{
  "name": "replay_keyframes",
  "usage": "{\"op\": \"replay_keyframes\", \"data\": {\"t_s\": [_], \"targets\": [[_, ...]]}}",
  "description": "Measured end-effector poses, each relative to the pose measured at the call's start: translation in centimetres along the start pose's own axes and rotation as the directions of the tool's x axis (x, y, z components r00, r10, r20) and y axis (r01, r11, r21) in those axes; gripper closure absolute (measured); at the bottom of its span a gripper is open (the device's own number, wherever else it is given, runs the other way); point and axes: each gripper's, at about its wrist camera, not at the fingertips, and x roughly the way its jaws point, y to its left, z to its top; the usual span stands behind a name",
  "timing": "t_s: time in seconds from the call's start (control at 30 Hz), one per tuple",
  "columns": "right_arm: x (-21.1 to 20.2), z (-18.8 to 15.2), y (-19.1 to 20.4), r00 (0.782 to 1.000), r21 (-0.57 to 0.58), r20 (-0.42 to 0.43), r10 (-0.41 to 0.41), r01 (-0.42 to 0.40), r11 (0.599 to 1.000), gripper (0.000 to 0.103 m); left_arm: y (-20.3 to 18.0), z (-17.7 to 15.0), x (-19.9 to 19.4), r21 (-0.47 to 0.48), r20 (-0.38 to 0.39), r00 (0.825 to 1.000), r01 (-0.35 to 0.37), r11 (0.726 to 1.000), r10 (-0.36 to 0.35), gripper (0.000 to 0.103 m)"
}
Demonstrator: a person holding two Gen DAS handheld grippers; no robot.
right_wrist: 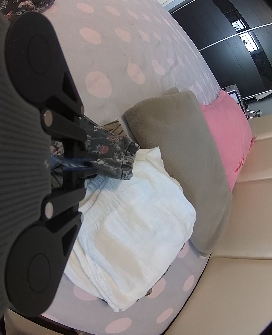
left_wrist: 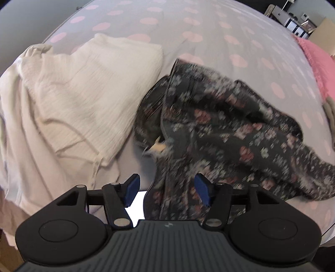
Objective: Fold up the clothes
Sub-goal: 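Open the left gripper off the waistband while the right gripper drags the leg hem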
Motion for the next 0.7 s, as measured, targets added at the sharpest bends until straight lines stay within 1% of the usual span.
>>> {"op": "replay_keyframes", "data": {"t_s": [0.1,0.23,0.33,0.43,0.5,0.53,0.57,0.6,0.67,0.7], "targets": [[0.0,0.0,0.1,1.0,-0.001,0.001,0.005,-0.005,1.0,0.096,0.2,-1.8,1.9,0.005,-0.054,0.998,-0.011,1.0,0.011,0.045],[0.1,0.0,0.4,1.0,-0.009,-0.009,0.014,-0.014,1.0,0.096,0.1,-4.0,4.8,0.037,-0.102,0.993,-0.064,0.997,0.067,0.045],[0.2,-0.2,0.7,1.0,-0.025,-0.013,0.022,-0.022,0.999,0.096,0.3,-5.0,6.5,0.035,-0.123,0.989,-0.083,0.996,0.087,0.046],[0.2,-0.2,0.8,1.0,-0.037,-0.019,0.02,-0.021,0.999,0.096,0.0,-5.4,7.6,0.032,-0.122,0.989,-0.082,0.996,0.086,0.05],[0.3,-0.2,0.8,1.0,-0.038,-0.022,0.018,-0.019,0.999,0.096,-0.6,-5.5,7.9,0.054,-0.103,0.989,-0.102,0.993,0.107,0.056],[0.2,-0.2,0.7,1.0,-0.037,-0.022,0.017,-0.018,0.999,0.096,-0.9,-5.6,7.9,0.067,-0.093,0.989,-0.112,0.991,0.118,0.061],[0.2,-0.3,0.7,1.0,-0.04,-0.023,0.016,-0.017,0.999,0.096,-1.1,-5.6,7.8,0.076,-0.089,0.988,-0.117,0.99,0.124,0.073],[0.2,-0.3,0.7,1.0,-0.042,-0.024,0.015,-0.016,0.999,0.096,-1.3,-5.5,7.6,0.082,-0.085,0.988,-0.119,0.989,0.126,0.079],[0.2,-0.4,0.7,1.0,-0.049,-0.026,0.011,-0.013,0.999,0.096,-1.4,-5.5,7.2,0.09,-0.08,0.989,-0.116,0.989,0.123,0.085],[0.3,-0.4,0.7,1.0,-0.052,-0.026,0.006,-0.007,0.999,0.096,-1.5,-5.4,6.9,0.097,-0.076,0.989,-0.12,0.988,0.128,0.094]]}}
